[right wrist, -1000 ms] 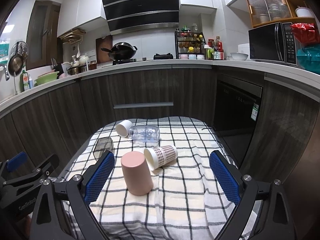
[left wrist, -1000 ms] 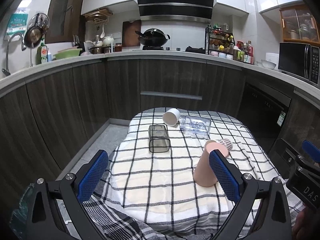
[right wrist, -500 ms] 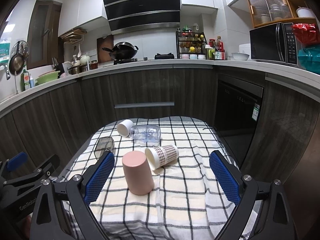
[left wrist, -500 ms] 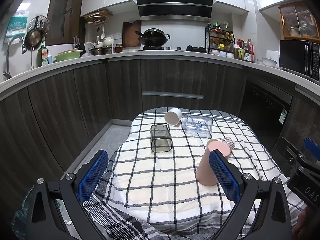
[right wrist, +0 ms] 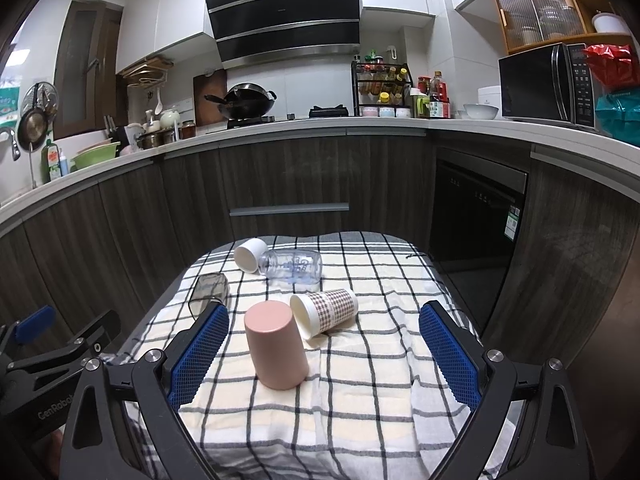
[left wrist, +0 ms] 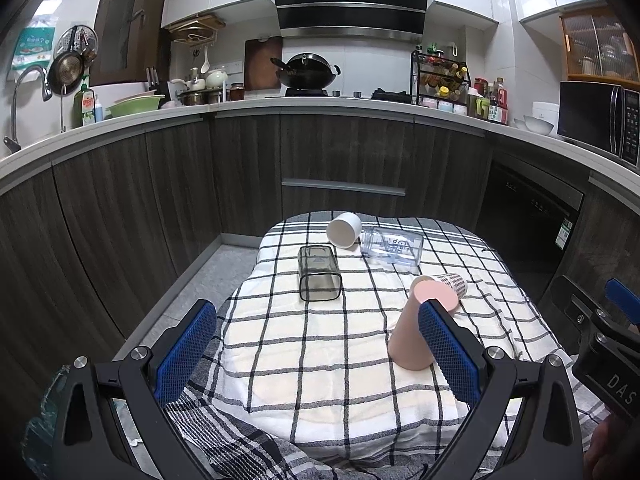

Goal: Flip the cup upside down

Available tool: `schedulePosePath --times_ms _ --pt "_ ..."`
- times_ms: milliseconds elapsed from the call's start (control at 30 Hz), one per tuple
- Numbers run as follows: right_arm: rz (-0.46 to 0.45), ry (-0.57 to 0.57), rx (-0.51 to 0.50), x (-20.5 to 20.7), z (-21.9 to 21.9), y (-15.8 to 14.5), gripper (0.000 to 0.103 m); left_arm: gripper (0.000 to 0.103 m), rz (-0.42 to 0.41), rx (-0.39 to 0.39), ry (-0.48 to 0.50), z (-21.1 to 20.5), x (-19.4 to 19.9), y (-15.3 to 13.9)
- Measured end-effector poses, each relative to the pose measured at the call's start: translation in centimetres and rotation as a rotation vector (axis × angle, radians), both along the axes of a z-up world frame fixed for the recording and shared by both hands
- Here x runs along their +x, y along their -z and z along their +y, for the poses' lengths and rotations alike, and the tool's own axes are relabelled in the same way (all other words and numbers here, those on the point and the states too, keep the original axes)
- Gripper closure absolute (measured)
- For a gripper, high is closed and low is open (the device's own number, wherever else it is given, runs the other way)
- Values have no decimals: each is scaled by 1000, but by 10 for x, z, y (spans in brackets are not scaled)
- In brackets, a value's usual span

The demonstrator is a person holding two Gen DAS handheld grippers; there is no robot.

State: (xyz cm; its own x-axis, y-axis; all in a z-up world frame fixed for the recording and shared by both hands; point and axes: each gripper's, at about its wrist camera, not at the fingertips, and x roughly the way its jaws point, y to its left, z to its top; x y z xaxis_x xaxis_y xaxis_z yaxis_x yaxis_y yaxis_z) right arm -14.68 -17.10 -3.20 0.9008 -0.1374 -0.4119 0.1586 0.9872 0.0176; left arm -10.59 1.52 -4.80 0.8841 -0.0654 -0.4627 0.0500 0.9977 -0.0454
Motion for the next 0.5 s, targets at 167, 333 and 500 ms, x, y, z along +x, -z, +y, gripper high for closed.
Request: schedulePosePath --times_ms 167,333,500 --pt "3 0 2 0 0 0 7 0 0 -3 -1 -1 0 0" --pt "5 -1 2 1 1 1 7 0 2 -8 -5 0 0 1" --pt "5 0 4 1 1 0 7 0 -1 -9 -13 1 0 1"
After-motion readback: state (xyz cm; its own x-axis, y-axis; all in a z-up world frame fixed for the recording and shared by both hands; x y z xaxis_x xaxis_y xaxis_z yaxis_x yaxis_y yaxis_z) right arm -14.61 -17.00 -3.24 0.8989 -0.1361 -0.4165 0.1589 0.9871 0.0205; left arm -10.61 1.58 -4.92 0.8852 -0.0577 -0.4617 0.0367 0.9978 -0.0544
